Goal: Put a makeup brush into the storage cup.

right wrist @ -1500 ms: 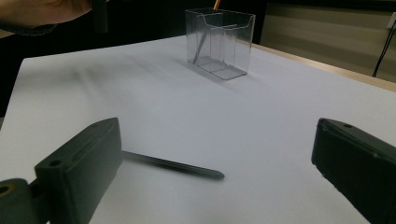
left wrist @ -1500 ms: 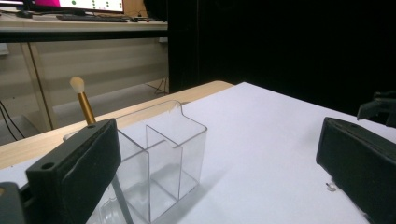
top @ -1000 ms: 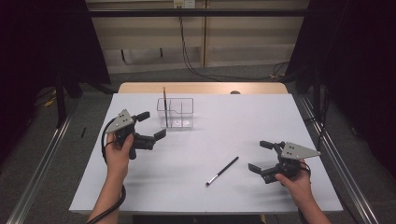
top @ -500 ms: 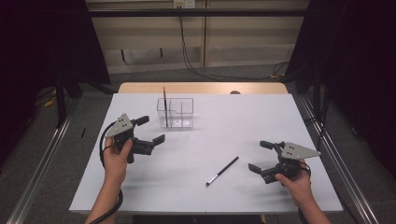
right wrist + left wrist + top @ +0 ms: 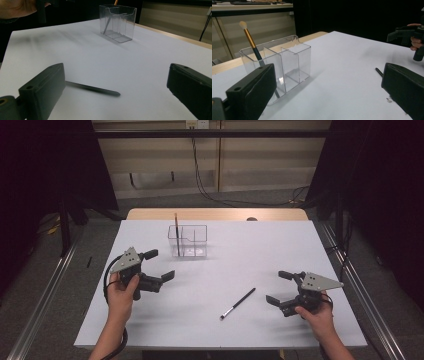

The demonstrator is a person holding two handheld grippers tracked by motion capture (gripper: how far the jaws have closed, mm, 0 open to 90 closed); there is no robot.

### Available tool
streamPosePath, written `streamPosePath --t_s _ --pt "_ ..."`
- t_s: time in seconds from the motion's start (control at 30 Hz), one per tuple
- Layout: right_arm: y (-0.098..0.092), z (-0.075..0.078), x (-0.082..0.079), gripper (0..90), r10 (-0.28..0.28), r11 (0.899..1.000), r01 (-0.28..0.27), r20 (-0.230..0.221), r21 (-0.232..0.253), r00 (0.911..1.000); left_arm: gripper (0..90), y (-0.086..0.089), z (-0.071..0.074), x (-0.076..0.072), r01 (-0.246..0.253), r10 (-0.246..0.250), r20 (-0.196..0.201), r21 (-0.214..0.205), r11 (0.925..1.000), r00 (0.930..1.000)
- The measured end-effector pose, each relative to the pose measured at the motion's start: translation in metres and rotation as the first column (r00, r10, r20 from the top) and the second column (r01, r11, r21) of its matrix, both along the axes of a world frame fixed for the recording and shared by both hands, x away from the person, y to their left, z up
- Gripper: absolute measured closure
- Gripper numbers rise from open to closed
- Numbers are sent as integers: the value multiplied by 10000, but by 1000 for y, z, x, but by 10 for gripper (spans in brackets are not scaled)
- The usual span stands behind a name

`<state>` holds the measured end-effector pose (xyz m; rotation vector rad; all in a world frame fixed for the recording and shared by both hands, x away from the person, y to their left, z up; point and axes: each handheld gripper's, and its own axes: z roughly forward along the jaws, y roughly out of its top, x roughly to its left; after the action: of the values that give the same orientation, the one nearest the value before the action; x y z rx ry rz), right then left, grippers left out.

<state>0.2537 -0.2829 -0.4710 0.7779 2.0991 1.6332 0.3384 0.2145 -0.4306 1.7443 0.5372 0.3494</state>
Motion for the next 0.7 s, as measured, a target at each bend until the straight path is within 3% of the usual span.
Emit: streamPosePath --t_s 0.57,0.7 --pt "0 1 0 13 -25 10000 25 -14 27 10000 0 13 -2 -15 84 -83 -54 145 9999 10000" --pt "0 1 0 13 -23 10000 23 0 44 10000 0 15 -4 -19 104 -104 -124 18 9999 9999"
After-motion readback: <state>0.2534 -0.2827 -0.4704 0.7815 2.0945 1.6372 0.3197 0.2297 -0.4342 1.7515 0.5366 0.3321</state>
